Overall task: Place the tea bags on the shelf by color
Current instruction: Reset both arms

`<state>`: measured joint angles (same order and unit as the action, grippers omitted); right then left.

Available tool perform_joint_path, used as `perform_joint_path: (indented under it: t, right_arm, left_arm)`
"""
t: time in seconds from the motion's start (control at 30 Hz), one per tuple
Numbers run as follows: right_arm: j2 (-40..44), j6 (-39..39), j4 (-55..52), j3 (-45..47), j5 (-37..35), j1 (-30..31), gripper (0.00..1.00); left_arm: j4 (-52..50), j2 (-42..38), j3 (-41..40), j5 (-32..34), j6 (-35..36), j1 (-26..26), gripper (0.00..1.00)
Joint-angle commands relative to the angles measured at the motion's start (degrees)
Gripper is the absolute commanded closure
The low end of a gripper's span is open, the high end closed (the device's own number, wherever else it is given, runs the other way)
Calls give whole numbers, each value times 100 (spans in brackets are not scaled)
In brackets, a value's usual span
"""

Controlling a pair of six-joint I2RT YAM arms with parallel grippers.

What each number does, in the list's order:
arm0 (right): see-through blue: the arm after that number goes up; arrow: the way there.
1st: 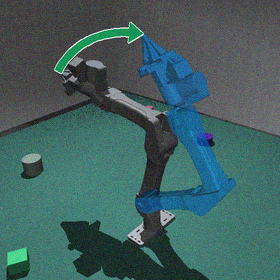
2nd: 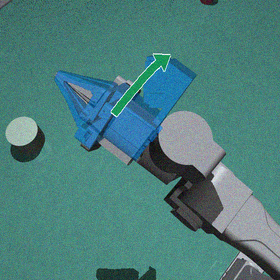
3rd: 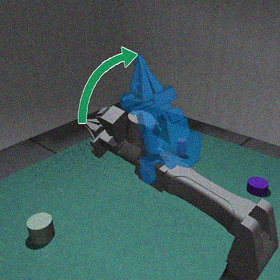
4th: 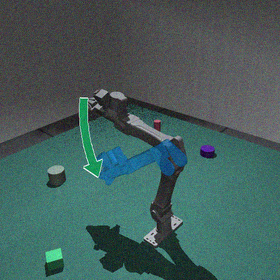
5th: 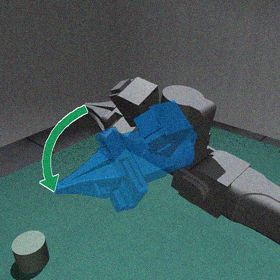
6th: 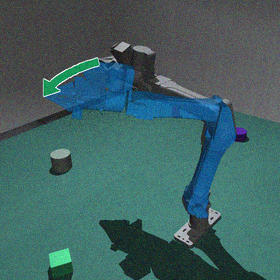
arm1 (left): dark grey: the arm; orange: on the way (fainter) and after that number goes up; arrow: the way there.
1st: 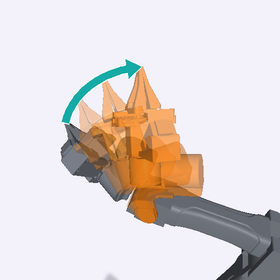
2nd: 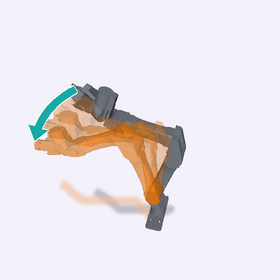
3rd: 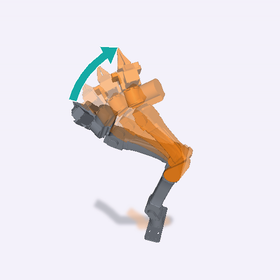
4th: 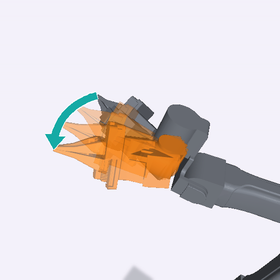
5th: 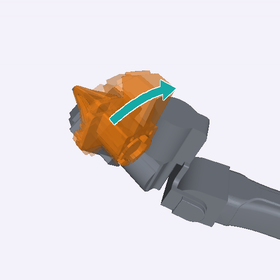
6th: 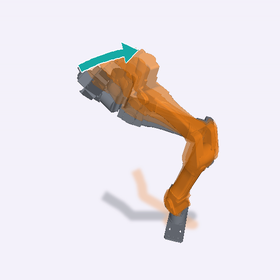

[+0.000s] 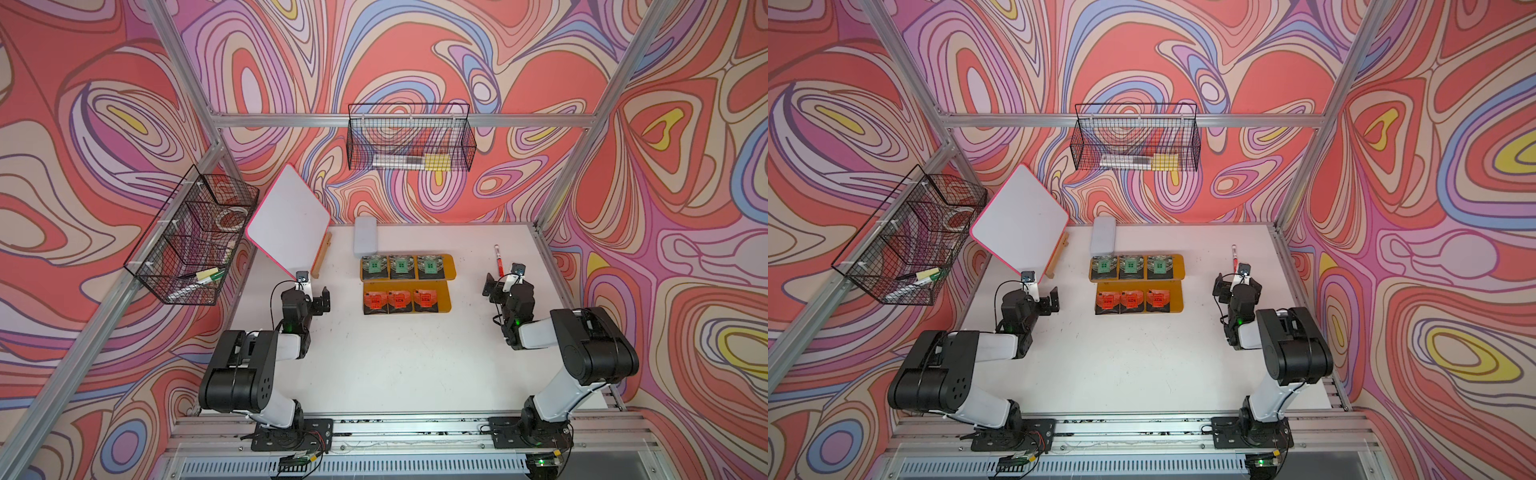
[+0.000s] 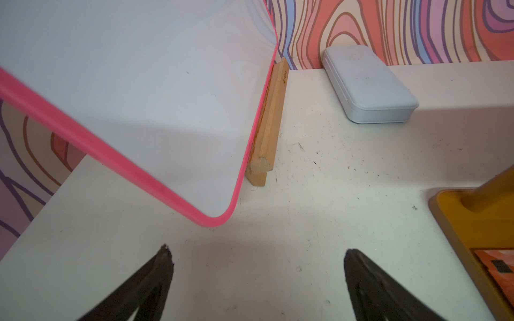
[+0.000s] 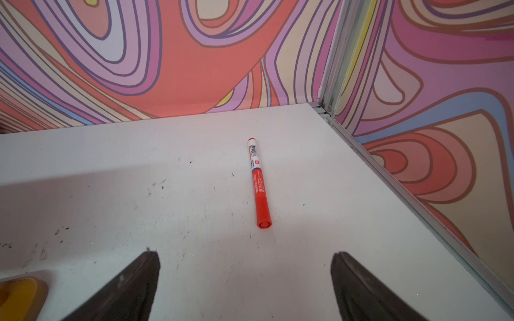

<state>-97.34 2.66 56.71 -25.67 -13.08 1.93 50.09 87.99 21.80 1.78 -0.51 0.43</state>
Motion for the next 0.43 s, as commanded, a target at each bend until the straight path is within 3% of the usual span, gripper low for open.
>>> perform_joint_path:
  t: [0.0, 0.4]
  right_arm:
    - [-13, 73, -25, -43, -87, -10, 2]
    - [-9, 46, 8, -17, -114, -12, 2]
  left_arm:
    - [-8, 2, -1, -38, -45, -16, 1]
    - [-46, 0, 26, -55, -38, -16, 1]
